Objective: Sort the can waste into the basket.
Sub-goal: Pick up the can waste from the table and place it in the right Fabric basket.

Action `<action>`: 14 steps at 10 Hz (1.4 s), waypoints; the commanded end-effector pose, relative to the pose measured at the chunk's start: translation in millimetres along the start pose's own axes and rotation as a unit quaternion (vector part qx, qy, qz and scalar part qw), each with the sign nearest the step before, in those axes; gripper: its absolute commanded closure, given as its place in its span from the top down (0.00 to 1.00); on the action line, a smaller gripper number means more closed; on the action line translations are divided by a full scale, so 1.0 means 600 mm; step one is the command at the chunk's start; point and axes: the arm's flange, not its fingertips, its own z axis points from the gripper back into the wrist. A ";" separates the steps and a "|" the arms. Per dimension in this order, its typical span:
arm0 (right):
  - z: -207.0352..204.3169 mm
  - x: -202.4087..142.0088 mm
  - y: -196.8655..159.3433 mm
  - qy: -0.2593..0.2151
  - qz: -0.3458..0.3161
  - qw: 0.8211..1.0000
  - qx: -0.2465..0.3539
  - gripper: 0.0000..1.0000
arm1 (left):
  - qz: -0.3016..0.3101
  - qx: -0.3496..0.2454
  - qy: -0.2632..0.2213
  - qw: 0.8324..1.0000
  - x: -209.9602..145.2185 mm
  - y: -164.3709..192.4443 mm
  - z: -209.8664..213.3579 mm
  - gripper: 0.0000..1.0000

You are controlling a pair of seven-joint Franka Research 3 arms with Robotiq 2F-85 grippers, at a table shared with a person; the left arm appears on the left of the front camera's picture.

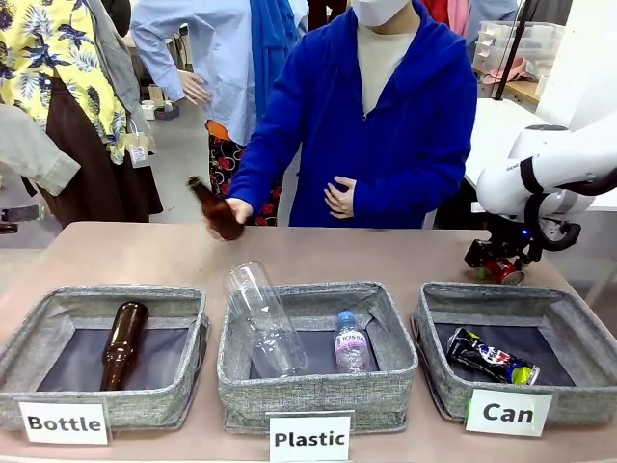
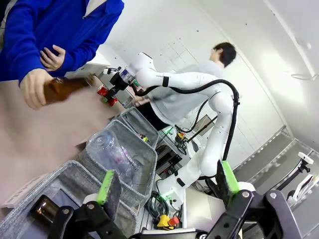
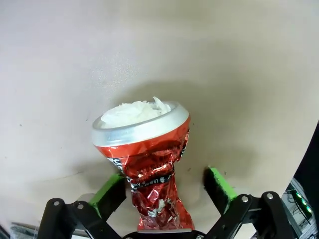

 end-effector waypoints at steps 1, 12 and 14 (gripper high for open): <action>-0.014 0.013 0.002 0.020 -0.005 1.000 -0.009 0.15 | 0.001 0.003 0.002 1.000 0.000 -0.004 -0.002 1.00; -0.003 0.007 0.005 0.011 -0.001 1.000 -0.001 0.00 | 0.067 -0.057 -0.109 0.990 0.011 -0.027 0.151 1.00; 0.005 -0.001 -0.003 0.007 -0.010 1.000 -0.001 0.00 | 0.068 -0.045 -0.088 0.993 0.014 -0.025 0.139 1.00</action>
